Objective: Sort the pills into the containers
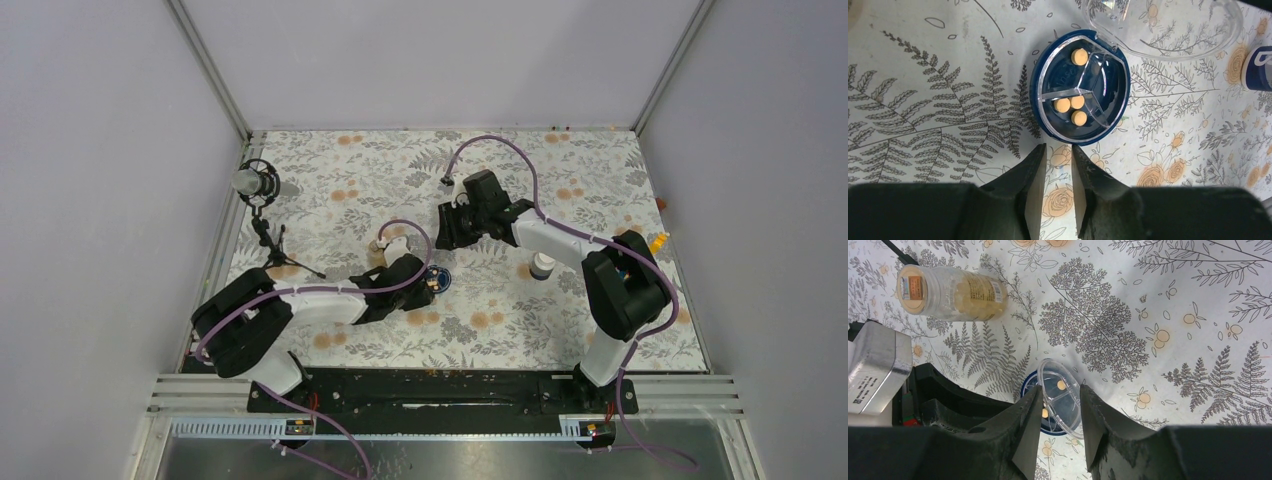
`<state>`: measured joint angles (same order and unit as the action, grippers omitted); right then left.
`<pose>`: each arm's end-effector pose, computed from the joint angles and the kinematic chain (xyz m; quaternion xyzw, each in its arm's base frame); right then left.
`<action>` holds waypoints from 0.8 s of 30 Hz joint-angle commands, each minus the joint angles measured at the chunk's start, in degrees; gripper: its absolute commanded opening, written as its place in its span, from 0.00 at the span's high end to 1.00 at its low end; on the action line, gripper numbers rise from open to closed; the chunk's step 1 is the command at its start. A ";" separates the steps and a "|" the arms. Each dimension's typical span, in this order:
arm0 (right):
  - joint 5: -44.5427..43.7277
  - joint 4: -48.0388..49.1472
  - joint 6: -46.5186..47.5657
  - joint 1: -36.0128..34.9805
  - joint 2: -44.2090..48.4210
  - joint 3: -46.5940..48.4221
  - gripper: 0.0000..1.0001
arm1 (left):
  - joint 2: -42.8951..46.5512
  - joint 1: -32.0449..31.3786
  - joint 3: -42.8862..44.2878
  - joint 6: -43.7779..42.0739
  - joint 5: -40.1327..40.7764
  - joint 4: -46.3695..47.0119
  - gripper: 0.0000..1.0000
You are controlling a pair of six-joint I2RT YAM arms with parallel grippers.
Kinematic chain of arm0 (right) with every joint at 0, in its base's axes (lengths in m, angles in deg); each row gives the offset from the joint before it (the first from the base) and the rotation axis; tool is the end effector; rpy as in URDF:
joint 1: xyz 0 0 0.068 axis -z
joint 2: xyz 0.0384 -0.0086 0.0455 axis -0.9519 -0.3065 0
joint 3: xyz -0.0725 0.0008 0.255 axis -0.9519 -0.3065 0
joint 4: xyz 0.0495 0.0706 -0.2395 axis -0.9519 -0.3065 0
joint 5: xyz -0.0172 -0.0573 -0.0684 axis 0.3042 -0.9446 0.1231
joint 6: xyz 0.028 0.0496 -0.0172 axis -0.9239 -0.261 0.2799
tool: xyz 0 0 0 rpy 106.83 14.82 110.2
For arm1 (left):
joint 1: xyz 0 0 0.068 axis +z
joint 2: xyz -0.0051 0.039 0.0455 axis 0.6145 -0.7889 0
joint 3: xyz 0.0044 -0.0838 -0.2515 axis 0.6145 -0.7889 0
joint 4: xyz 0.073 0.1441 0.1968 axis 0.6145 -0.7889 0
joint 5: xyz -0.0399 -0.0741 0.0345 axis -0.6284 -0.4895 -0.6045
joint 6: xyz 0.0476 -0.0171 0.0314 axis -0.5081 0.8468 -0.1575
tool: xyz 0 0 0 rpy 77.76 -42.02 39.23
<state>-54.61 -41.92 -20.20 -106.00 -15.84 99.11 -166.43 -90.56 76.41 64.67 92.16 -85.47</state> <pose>0.3122 0.2264 0.2089 -0.2361 0.8706 0.2966 0.3136 0.1791 -0.2178 0.1361 -0.0994 0.9236 -0.2323 0.2884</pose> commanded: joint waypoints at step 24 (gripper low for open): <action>-0.19 -1.70 -0.74 -3.79 5.04 -5.82 0.64 | -2.97 2.99 1.45 -0.93 -2.54 5.38 0.84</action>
<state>-55.20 -43.06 -19.98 -107.79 -13.11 94.69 -168.59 -88.20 77.48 63.38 90.91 -83.74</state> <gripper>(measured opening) 0.353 0.162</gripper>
